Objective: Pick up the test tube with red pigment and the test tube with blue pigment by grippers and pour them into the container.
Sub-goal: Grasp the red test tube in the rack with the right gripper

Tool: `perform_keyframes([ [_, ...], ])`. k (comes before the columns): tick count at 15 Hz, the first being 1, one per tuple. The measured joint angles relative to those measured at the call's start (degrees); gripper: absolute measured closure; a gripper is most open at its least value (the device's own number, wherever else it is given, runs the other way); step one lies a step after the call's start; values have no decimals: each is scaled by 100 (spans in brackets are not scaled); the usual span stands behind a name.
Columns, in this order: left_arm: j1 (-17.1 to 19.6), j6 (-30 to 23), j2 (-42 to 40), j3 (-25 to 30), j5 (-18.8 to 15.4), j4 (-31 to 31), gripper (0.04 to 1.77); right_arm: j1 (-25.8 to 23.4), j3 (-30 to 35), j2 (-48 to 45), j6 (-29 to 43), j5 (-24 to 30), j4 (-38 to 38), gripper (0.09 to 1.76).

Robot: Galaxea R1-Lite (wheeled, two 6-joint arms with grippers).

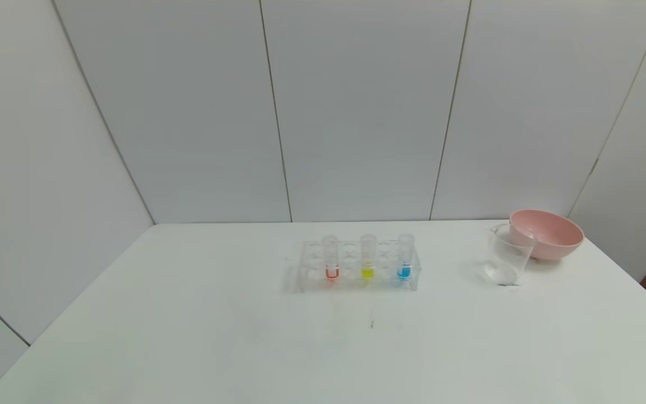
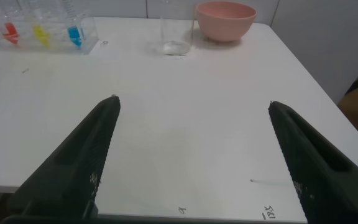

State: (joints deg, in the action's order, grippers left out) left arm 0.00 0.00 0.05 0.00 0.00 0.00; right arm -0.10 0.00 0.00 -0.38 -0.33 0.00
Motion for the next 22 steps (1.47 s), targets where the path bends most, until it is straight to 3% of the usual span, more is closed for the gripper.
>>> perform_keyframes([
  [19,0,0,0,0,0,0,5,-12,0,0,51,-38,-29,14],
  [22,0,0,0,0,-2,0,5,2,-289,162,89,20,95,14],
])
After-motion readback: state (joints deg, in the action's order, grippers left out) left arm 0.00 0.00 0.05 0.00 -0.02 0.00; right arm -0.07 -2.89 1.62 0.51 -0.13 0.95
